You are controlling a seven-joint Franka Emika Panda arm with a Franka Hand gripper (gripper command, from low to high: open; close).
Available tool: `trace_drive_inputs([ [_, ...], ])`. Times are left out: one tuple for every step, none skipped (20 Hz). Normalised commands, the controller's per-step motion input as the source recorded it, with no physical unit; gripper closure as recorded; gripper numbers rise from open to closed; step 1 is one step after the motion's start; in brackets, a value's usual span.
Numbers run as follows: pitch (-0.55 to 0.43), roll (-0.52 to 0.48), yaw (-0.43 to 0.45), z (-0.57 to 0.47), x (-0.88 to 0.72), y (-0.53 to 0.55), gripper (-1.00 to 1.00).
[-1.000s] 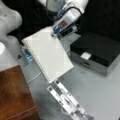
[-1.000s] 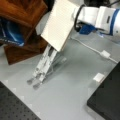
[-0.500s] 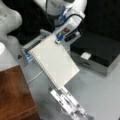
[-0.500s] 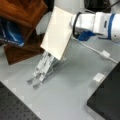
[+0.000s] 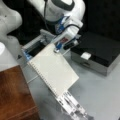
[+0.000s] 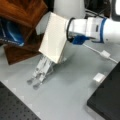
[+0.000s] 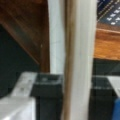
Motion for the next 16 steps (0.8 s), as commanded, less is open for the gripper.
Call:
trace_drive_inputs([
  [-0.238,-0.19,-0.121,-0.22,0.15,-0.04,1.0],
  [-0.247,-0.189,-0.135,-0.18,0.15,-0.01,1.0],
  [-0.249,-0.195,-0.152,-0.19,0.16,0.01,1.0],
  [-0.237,-0.202,-0.151,-0.19,0.18,0.03,1.0],
  [-0.223,-0.203,-0.146,-0.18,0.19,0.05,1.0],
  [-0.205,-0.202,-0.135,-0.18,0.21,0.05,1.0],
  [-0.185,-0.21,-0.127,-0.17,0.22,0.06,1.0],
  [-0.165,-0.224,-0.123,-0.14,0.24,0.07,1.0],
  [-0.143,-0.239,-0.126,-0.13,0.26,0.08,1.0],
  [-0.126,-0.259,-0.144,-0.11,0.27,0.09,1.0],
  [-0.122,-0.262,-0.15,-0.09,0.28,0.11,1.0],
  [-0.117,-0.261,-0.149,-0.06,0.29,0.12,1.0],
  [-0.112,-0.251,-0.158,-0.06,0.3,0.13,1.0],
  [-0.101,-0.248,-0.165,-0.04,0.32,0.16,1.0],
  [-0.087,-0.257,-0.16,-0.03,0.34,0.18,1.0],
  [-0.076,-0.267,-0.152,-0.02,0.36,0.19,1.0],
])
